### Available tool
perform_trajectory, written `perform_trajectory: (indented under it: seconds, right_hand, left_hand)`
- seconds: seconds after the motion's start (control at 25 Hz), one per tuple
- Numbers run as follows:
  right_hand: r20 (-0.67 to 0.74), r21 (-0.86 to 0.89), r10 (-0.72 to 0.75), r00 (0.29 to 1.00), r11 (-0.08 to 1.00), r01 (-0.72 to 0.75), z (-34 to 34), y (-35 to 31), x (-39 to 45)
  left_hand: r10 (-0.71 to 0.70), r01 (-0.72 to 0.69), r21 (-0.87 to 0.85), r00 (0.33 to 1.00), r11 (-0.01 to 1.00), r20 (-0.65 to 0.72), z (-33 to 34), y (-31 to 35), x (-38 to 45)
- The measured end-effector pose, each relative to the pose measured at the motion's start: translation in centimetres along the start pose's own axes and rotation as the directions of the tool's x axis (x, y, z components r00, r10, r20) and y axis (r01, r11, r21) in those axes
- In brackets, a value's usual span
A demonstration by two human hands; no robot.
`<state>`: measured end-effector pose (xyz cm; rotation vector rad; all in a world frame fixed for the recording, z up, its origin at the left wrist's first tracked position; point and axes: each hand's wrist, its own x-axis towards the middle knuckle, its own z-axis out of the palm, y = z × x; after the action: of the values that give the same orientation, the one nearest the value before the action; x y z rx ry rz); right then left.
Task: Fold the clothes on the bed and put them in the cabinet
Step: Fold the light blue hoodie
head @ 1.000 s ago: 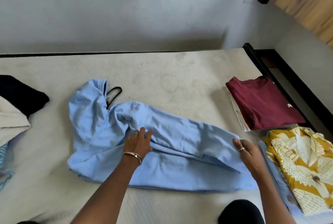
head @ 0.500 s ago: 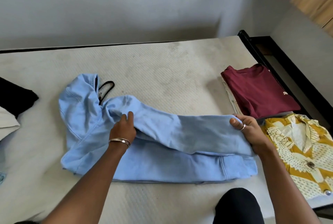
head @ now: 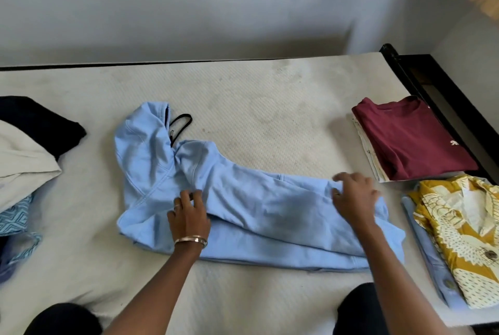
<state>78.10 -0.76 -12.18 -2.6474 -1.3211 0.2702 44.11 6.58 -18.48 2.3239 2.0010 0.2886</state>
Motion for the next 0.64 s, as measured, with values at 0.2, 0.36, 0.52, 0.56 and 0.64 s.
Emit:
perform_trajectory:
  seconds: [0.2,0.36,0.52,0.56,0.64]
  right_hand:
    - [0.188,0.271,-0.422,0.887,0.890,0.366,4.9,-11.3,-0.9]
    - [0.120,0.400,-0.522,0.844,0.804,0.440,7.4,-16.5,-0.9]
    - [0.135,0.109,-0.739,0.660,0.673,0.732,11.4,-19.1,-5.7]
    - [0.116,0.038,-0.743,0.659,0.666,0.745,12.3,-19.1,-6.9]
    - [-0.085,0.055,-0.712,0.697,0.695,0.717,13.8,-18.8,-7.9]
  left_hand:
    - [0.012,0.000,-0.353,0.999,0.936,0.032,-2.1,-2.3,11.9]
    - [0.303,-0.191,-0.274,0.834,0.943,0.461,-2.8,-2.9,19.8]
    - [0.387,-0.431,-0.063,0.726,0.900,0.569,-3.6,-5.3,22.6]
    - [0.395,-0.447,-0.041,0.740,0.894,0.544,-4.2,-6.1,22.9]
    - [0.407,-0.532,0.082,0.730,0.843,0.549,-5.5,-7.3,22.2]
